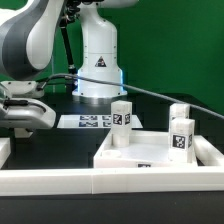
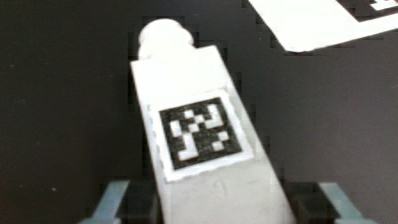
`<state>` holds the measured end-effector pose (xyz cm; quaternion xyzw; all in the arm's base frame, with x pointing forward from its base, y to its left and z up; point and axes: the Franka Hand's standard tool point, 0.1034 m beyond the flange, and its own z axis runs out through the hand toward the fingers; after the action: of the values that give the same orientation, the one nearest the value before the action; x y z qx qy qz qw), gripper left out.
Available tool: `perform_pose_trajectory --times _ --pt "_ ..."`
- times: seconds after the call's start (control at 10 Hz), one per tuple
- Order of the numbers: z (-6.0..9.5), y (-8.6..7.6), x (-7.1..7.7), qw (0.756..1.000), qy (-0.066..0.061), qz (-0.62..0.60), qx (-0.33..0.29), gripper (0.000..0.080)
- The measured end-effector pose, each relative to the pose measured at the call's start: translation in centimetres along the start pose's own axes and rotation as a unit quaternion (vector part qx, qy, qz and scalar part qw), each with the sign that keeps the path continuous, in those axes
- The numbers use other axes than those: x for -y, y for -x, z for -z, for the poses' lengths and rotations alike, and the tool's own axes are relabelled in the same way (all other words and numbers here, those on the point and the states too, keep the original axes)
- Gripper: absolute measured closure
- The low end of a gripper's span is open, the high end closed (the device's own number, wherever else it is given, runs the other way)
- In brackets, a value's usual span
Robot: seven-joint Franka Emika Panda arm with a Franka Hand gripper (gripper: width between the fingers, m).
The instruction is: Assemble square table
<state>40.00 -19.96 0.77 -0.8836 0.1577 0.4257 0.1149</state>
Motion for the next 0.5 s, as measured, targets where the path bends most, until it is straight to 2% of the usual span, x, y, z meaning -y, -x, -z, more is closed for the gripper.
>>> perform_pose_trajectory --times 0.2,0.4,0.5 --pt "0.8 0.1 0.3 1.0 0.0 0.002 -0.003 0.0485" --pt "4.6 1.4 2.3 1.0 0.009 0.018 -0.02 0.0485" --pt "6.1 2.2 3.3 1.0 0.007 0.02 -0.017 0.0485"
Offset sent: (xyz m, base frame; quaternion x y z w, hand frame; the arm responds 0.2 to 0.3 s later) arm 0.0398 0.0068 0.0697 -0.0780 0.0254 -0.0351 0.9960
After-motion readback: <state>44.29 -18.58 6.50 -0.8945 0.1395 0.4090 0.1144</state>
